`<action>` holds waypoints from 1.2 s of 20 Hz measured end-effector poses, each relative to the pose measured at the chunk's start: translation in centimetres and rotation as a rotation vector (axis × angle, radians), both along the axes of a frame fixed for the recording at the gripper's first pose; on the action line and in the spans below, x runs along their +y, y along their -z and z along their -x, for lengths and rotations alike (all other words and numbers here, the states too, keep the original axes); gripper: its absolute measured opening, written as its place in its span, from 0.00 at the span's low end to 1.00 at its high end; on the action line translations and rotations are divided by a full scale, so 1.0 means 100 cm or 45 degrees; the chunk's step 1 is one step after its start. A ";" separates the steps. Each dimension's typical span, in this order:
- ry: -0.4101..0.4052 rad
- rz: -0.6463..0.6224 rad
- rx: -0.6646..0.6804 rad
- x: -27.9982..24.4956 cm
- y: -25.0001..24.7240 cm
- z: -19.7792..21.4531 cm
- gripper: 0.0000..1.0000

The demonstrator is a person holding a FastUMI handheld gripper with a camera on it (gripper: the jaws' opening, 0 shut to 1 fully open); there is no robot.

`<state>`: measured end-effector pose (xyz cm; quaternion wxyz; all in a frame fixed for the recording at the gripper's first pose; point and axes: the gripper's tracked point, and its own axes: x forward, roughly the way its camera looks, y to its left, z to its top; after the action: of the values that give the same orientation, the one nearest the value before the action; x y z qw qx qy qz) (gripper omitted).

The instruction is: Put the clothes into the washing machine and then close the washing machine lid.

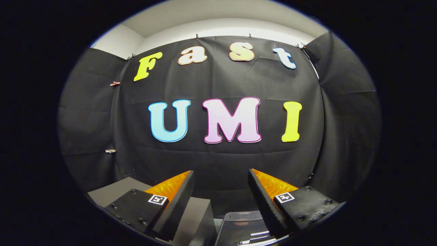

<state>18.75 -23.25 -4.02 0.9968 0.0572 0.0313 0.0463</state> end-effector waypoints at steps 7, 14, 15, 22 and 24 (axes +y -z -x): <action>0.014 0.002 0.003 -0.004 0.001 -0.005 0.99; 0.005 0.008 -0.006 -0.001 -0.002 -0.006 0.99; 0.004 0.009 -0.004 -0.001 -0.003 -0.006 0.99; 0.004 0.012 -0.017 0.000 -0.009 -0.008 0.99; 0.005 0.012 -0.021 -0.001 -0.010 -0.009 0.99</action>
<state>19.66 -23.35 -2.98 0.9974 0.0522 0.0232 0.0447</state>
